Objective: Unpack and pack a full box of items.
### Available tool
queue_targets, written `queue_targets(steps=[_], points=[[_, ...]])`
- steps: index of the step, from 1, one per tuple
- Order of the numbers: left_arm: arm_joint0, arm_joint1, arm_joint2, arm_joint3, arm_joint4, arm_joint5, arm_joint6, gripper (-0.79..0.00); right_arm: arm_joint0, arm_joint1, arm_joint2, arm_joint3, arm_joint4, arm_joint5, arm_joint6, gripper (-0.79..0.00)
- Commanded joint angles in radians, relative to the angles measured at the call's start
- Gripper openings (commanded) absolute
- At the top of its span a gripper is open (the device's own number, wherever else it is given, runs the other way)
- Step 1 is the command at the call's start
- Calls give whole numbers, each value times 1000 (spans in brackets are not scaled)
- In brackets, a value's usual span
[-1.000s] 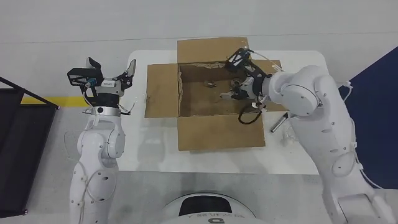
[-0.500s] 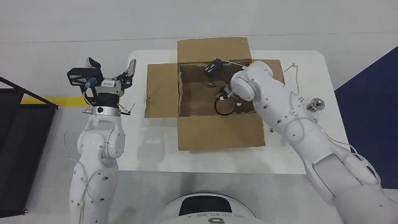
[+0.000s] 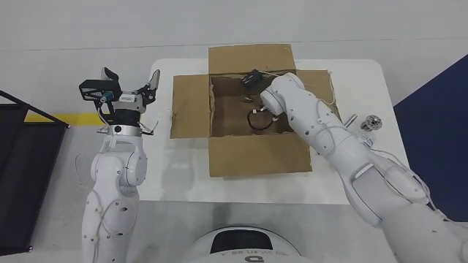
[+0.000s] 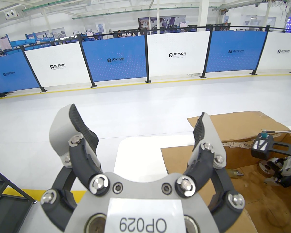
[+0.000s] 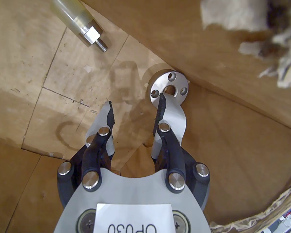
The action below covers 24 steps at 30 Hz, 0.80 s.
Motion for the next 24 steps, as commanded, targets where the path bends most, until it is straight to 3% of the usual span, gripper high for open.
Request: queue_targets(steps=[1,5,13,16,22,24], points=[[0,0,0,0,0,0,0,0,9,-9,-2,33,4,1,-4,-422],[0,0,0,0,0,0,0,0,23,-28,-11,84,9,0,-29,-437],[0,0,0,0,0,0,0,0,34,-70,-54,147,-70,97,-46,-489],[0,0,0,0,0,0,0,0,31,-82,-62,155,-98,138,-58,-551],[0,0,0,0,0,0,0,0,23,-97,-67,160,-154,203,-63,-785],[0,0,0,0,0,0,0,0,21,-100,-64,160,-166,213,-62,-785]])
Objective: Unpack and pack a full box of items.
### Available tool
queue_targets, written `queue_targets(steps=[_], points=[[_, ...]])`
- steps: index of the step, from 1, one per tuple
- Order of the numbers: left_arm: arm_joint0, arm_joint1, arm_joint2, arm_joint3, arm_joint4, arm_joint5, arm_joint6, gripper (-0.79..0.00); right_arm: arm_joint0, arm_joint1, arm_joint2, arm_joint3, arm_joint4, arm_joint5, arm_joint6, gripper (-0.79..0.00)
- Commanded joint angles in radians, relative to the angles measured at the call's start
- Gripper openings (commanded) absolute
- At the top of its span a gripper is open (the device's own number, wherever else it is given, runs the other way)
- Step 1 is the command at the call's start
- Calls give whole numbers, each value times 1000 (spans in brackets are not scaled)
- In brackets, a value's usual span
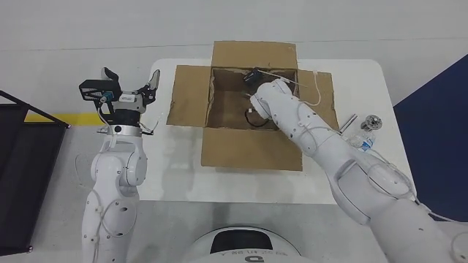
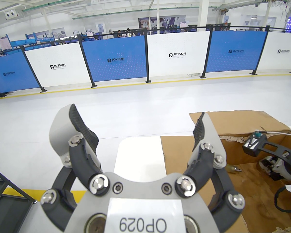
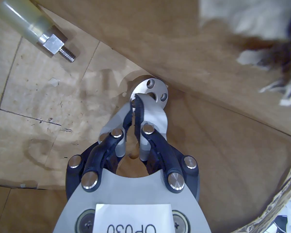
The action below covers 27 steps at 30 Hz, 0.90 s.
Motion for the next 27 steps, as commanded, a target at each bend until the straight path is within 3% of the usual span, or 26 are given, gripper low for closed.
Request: queue_targets(steps=[1,9,11,13,24,27], points=[[0,0,0,0,0,0,0,0,-1,-2,3,-2,-15,13,5,-785],[0,0,0,0,0,0,0,0,-50,17,51,-166,-71,25,40,-785],[0,0,0,0,0,0,0,0,-68,30,80,-222,-72,10,61,-499],[0,0,0,0,0,0,0,0,-88,43,111,-283,-76,0,89,0],[0,0,0,0,0,0,0,0,-99,49,128,-315,-71,-13,111,0],[0,0,0,0,0,0,0,0,-110,51,150,-293,-59,-15,69,0]])
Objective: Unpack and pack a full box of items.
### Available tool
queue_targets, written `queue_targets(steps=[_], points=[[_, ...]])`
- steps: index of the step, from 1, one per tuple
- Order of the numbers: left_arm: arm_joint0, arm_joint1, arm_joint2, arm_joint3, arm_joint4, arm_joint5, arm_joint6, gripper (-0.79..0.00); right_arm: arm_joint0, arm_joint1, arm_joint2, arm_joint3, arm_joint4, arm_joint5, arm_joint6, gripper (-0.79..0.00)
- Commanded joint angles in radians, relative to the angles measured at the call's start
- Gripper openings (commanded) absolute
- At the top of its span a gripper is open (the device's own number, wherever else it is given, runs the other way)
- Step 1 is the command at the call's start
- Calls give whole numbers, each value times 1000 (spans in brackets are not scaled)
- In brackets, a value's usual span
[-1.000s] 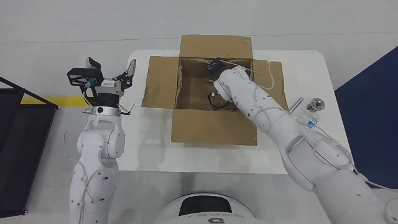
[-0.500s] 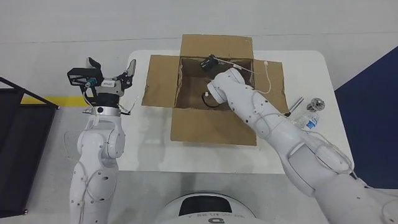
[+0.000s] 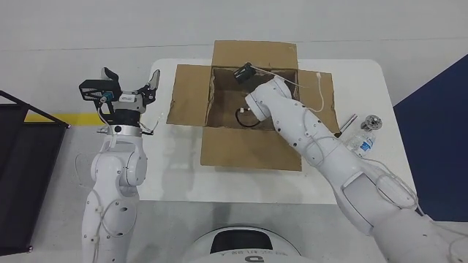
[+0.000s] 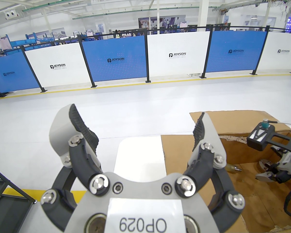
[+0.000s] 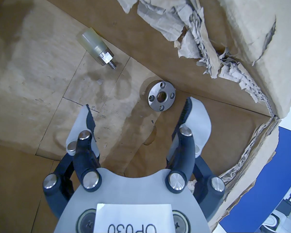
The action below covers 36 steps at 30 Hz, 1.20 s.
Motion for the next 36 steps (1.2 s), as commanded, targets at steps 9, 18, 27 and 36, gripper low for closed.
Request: queue_targets(steps=[9,18,27,36], points=[[0,0,0,0,0,0,0,0,14,-18,37,136,39,-39,-59,-62],[0,0,0,0,0,0,0,0,47,-53,35,303,93,-81,-143,-225],[0,0,0,0,0,0,0,0,65,-80,31,362,140,-212,-244,-413],[0,0,0,0,0,0,0,0,50,-67,69,338,81,-104,-253,-397]])
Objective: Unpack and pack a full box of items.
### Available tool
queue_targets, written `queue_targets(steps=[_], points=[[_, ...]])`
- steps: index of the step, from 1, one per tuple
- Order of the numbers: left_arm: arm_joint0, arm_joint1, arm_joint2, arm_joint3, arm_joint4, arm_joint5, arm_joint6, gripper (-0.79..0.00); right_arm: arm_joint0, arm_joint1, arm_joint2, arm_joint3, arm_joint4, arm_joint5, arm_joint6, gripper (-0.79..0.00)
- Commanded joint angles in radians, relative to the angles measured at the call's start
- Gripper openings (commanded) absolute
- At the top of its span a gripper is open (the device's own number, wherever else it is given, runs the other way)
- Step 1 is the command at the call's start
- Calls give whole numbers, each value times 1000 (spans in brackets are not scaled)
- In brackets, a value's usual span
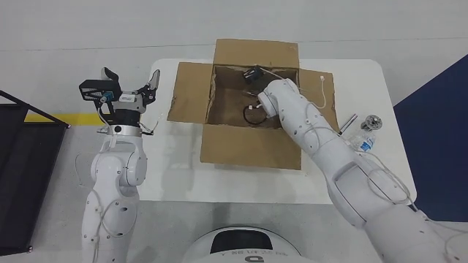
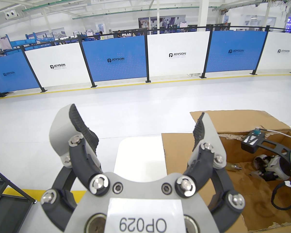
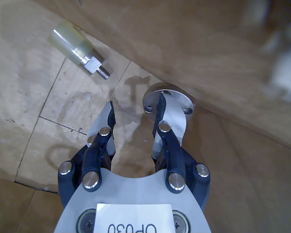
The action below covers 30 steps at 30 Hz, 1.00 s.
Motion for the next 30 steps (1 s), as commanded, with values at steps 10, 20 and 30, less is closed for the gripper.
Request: queue_targets(steps=[10,20,30], points=[[0,0,0,0,0,0,0,0,-43,20,44,-104,-86,80,11,-292],[0,0,0,0,0,0,0,0,-26,14,70,-40,-81,45,55,-246],[0,0,0,0,0,0,0,0,16,-17,60,49,-48,11,31,-523]])
